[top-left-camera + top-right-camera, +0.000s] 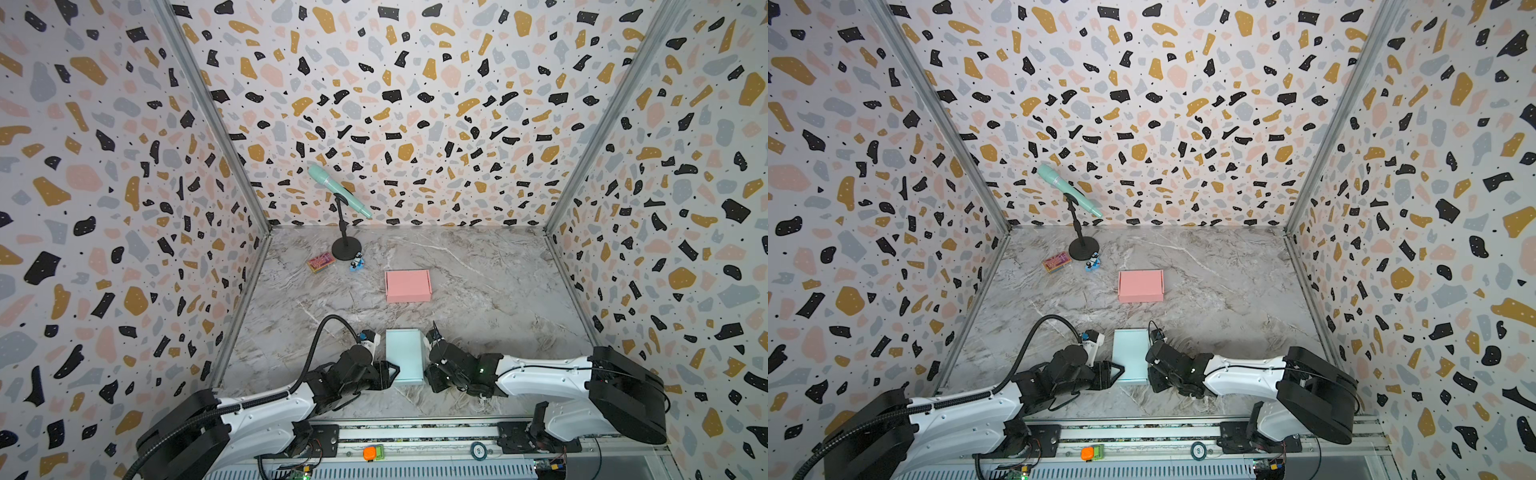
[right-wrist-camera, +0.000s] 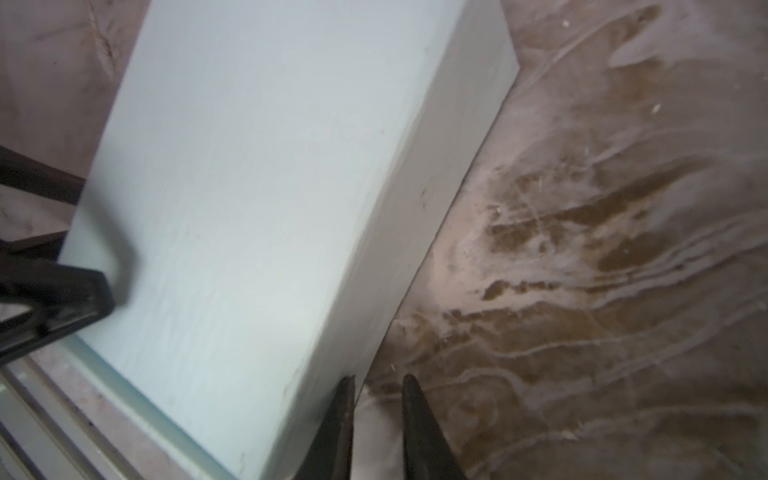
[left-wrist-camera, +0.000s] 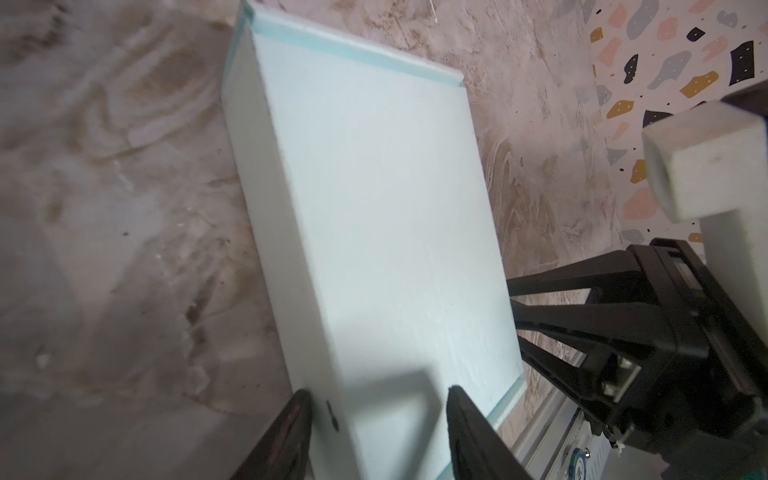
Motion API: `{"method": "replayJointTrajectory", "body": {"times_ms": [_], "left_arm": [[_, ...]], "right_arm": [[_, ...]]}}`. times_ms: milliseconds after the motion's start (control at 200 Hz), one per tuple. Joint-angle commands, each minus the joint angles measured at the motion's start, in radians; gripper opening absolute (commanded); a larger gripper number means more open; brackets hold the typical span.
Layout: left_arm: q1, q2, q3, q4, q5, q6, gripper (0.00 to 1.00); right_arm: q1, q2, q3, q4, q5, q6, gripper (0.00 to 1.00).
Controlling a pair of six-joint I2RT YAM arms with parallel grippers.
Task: Fold the paper box
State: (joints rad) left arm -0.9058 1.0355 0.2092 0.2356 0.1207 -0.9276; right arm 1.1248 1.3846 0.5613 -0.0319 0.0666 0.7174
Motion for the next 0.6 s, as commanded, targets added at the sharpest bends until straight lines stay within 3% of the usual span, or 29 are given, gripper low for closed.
{"method": "replayJointTrajectory", "body": {"times_ms": [0, 596], "left_arm": [[-0.024, -0.03, 0.024, 0.12, 0.069, -0.029, 0.53], [-0.051, -0.035, 0.011, 0.154, 0.066, -0.071, 0.53]], "right_arm": [[0.027, -0.002, 0.062, 0.122, -0.067, 0.005, 0.24], [0.028, -0.003, 0.058, 0.19, -0.076, 0.0, 0.23]]}}
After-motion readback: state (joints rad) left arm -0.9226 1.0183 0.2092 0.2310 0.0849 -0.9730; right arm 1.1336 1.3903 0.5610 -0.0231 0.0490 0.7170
